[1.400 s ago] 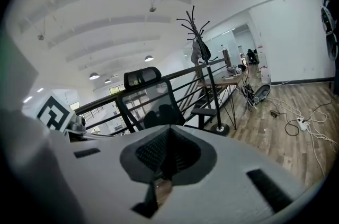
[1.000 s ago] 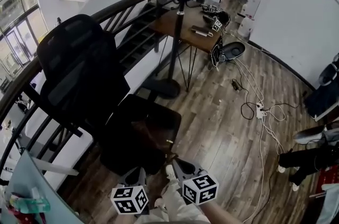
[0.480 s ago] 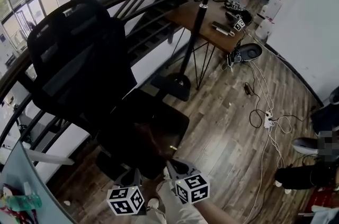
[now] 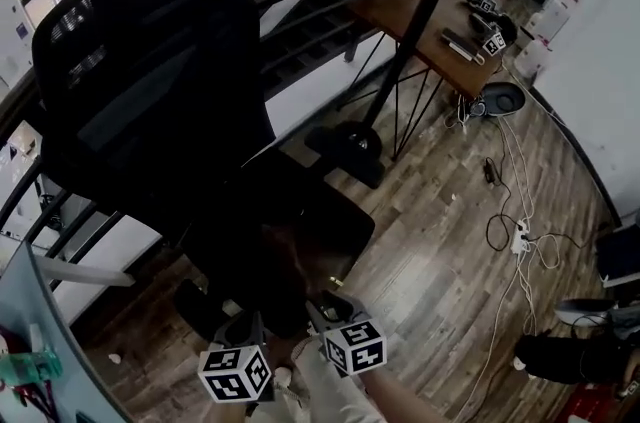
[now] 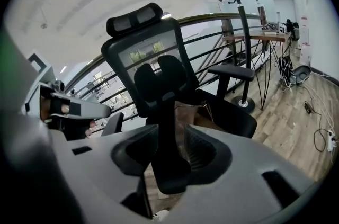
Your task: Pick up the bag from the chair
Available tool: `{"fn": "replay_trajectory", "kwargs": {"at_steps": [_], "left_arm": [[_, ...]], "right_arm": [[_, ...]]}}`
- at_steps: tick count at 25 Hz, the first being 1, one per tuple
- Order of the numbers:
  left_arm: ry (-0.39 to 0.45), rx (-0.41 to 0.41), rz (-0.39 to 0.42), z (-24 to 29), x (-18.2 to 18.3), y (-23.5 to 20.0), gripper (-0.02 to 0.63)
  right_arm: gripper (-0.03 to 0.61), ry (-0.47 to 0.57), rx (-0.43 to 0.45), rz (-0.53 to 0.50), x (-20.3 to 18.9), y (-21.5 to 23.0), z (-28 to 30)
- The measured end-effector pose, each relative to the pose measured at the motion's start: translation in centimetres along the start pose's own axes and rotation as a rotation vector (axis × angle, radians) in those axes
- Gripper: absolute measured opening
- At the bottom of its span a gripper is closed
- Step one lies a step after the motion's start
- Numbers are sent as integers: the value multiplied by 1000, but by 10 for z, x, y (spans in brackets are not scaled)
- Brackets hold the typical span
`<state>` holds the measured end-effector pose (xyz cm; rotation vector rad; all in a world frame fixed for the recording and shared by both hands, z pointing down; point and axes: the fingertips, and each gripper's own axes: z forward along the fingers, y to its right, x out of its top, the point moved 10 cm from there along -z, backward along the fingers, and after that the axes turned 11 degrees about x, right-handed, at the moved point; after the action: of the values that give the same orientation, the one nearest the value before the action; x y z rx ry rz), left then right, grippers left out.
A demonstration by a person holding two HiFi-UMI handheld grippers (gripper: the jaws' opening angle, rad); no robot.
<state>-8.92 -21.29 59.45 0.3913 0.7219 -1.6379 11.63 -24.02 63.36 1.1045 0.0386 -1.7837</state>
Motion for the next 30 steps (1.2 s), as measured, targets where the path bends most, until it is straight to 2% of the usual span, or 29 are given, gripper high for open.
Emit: {"fn": "replay_trajectory", "kwargs": {"at_steps": [5, 16, 25, 30], "left_arm": [[-6, 21, -35, 17, -6, -5, 3], [-1, 51, -83, 34, -3, -12, 3], [-17, 61, -102, 44, -6, -14, 3], [-19, 60, -107, 44, -6, -16, 3]], "right_arm": [[175, -65, -6, -18, -19, 22, 35], [229, -220, -6, -39, -51, 57, 106], [229, -288, -36, -65, -66, 74, 142], [157, -309, -73, -100, -69, 76, 146]]}}
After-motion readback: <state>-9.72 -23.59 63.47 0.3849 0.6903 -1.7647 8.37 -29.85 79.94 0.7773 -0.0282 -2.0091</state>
